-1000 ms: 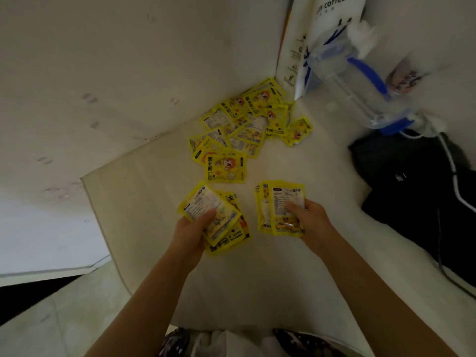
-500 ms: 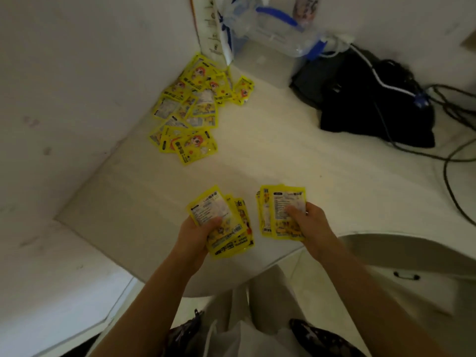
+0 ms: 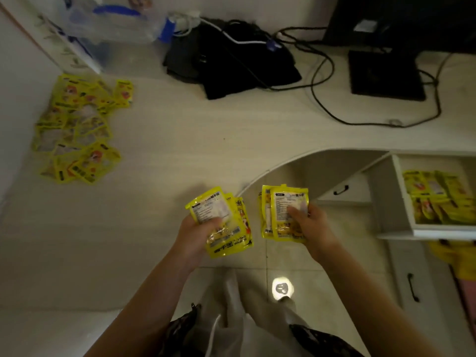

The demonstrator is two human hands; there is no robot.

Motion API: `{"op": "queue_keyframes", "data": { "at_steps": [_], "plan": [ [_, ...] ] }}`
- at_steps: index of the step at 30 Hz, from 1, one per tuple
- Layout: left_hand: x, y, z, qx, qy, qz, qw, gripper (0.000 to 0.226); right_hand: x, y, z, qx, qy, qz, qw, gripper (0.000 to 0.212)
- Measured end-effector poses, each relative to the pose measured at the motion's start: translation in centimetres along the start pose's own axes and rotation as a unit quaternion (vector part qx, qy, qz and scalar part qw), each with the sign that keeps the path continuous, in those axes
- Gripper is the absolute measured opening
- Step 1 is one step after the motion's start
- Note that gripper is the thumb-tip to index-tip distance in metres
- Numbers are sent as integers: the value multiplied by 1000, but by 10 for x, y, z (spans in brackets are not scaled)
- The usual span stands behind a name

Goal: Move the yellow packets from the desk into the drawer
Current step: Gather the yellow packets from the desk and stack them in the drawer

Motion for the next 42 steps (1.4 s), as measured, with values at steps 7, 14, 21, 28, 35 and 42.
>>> {"op": "queue_keyframes", "data": {
  "at_steps": [7,14,21,28,35,42],
  "plan": [
    [42,-21,110,44,75,-6,996,39,-40,-19,-128,-73,60,11,995,15],
    [111,-62,241,75,89,-27,993,28,-70,-41,-270,-128,115,32,984,10],
    [152,-79,352,109,130,-43,985,23,-86,-44,-372,-178,140,51,973,20],
    [150,-61,428,130,172,-26,976,23,-73,-19,-441,-201,168,55,964,9],
    [137,-8,496,128,192,-30,972,24,-31,45,-497,-222,157,52,961,26],
    [131,39,550,94,206,-54,973,25,5,111,-532,-219,126,70,965,30]
  ]
}}
Point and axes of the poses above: each hand's wrist, its own y-axis towards the middle knuckle, its own z-axis out of the palm, x = y × z, the point moved 2 cm from there along y, towards the middle knuckle, and after that the axes turned 2 degrees about -x, right-handed, at the moved point
